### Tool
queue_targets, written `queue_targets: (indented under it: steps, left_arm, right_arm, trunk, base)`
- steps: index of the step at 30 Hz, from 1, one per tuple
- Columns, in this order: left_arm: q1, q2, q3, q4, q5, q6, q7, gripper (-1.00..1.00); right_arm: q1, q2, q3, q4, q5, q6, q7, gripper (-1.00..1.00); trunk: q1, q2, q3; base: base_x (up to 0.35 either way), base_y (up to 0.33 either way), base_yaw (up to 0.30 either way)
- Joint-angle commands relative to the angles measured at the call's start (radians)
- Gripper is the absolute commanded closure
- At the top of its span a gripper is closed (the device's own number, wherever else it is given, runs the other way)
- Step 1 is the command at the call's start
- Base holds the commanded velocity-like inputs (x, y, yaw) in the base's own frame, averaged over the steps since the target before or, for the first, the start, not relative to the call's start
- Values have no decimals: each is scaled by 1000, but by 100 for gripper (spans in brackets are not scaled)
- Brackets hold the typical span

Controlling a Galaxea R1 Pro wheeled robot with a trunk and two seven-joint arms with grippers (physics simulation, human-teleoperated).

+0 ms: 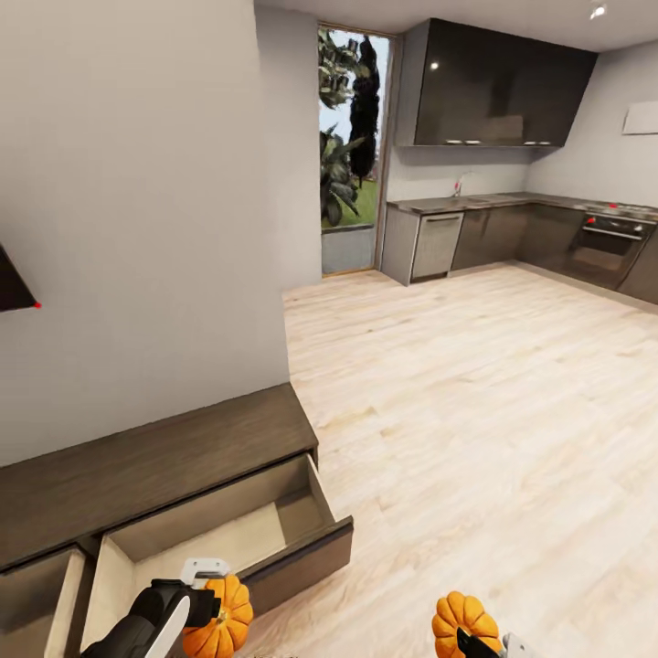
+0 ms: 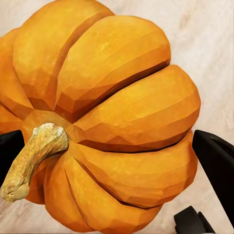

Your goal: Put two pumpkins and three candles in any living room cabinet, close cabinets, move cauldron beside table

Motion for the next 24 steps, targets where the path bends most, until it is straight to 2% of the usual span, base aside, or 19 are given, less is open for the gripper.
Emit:
queue_targets:
  steps: [1, 7, 10, 13, 16, 22, 23, 24]
  left_arm:
    - [0, 0, 0, 0, 0, 0, 0, 100]
    - [0, 0, 0, 0, 0, 0, 0, 100]
    - [0, 0, 0, 0, 0, 0, 1, 100]
    - [0, 0, 0, 0, 0, 0, 1, 100]
    - [0, 0, 0, 0, 0, 0, 0, 100]
    - [0, 0, 1, 0, 0, 0, -3, 100]
    - [0, 1, 1, 0, 0, 0, -4, 100]
    - [0, 1, 4, -1, 0, 0, -5, 100]
  right_arm:
    - [0, 0, 0, -1, 1, 0, -1, 100]
    - [0, 1, 6, -1, 1, 0, -2, 100]
    - [0, 4, 29, -2, 1, 0, -5, 100]
    - [0, 22, 55, -3, 3, 0, -25, 100]
    - [-1, 38, 84, -8, 10, 2, -84, 100]
    - [-8, 44, 147, -63, 29, 23, -200, 100]
    - [-8, 45, 161, -90, 30, 41, -221, 100]
    - [-10, 53, 187, -156, 31, 116, -273, 100]
  trunk:
    - [0, 0, 0]
    - [0, 0, 0]
    - [0, 0, 0]
    - [0, 0, 0]
    - [0, 0, 0]
    - [0, 0, 0]
    - [0, 0, 0]
    - [0, 0, -1]
  base:
    - [0, 0, 292]
    - [0, 0, 292]
    - [0, 0, 292]
    - [0, 0, 292]
    - [0, 0, 292]
    - [0, 0, 292]
    - [0, 0, 291]
    - [0, 0, 286]
